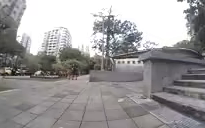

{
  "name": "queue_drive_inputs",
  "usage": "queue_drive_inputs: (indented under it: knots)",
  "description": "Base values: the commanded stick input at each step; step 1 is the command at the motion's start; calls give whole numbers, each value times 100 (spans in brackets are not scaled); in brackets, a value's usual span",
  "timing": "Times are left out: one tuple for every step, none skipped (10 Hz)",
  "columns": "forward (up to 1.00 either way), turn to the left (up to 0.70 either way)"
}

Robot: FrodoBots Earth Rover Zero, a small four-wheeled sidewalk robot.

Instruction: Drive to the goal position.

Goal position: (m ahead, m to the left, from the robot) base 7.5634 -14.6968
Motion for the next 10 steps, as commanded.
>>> queue_drive_inputs:
  knots:
    - [70,0]
    - [70,0]
    - [70,0]
    - [70,0]
    - [70,0]
    - [70,0]
    - [70,0]
    - [70,0]
    - [70,0]
    - [70,0]
